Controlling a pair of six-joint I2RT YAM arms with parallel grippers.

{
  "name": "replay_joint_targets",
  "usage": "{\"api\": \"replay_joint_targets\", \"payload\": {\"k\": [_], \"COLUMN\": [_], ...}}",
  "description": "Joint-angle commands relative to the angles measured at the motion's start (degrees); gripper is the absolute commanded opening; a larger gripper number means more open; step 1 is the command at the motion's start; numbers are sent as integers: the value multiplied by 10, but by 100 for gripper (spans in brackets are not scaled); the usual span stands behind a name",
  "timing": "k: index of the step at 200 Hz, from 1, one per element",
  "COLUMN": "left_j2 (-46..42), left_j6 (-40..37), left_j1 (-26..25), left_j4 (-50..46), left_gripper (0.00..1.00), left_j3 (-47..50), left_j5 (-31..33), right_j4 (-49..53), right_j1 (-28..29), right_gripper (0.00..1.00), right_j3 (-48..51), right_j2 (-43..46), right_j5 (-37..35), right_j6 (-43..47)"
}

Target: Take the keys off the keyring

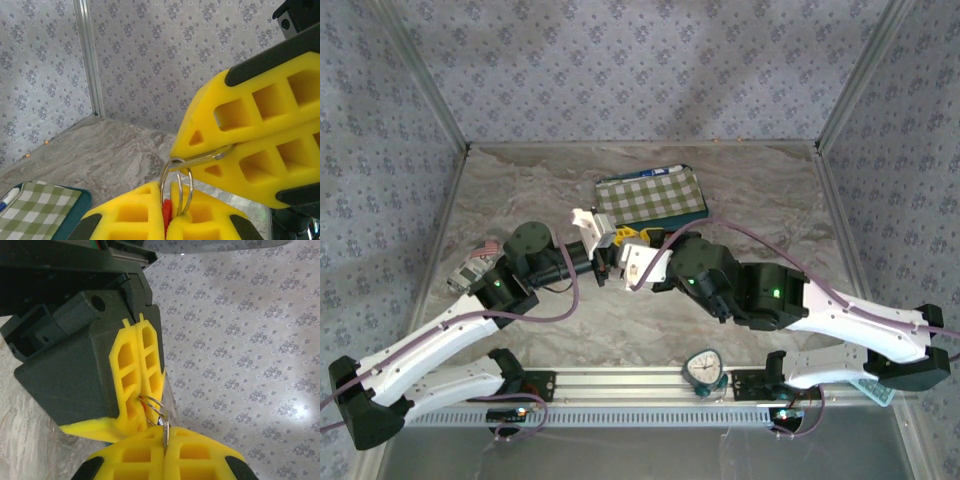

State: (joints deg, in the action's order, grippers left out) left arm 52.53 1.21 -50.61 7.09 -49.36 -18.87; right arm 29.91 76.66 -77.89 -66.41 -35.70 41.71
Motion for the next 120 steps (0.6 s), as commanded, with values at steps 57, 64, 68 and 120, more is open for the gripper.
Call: {"api": "replay_joint_targets", "payload": {"k": [57, 64, 68, 120], "left_j2": [-22, -22, -23, -30], "left_j6": [7, 7, 8, 13], "left_j1": [-1, -1, 0, 9], "left_j4": [99, 97, 96, 100], "left_gripper": [0, 0, 0, 0], "left_j3": [-14, -14, -14, -7], "left_j5": [16, 21, 23, 32], "right_j4": [43, 60, 64, 81], "right_j1": [44, 46, 48, 55], "right_gripper": [0, 0, 0, 0], "right_j3": [31, 30, 29, 35], "right_j2": [-28, -28, -28, -3], "right_j5": [154, 154, 152, 128], "right_j6": [25, 23, 21, 19]}}
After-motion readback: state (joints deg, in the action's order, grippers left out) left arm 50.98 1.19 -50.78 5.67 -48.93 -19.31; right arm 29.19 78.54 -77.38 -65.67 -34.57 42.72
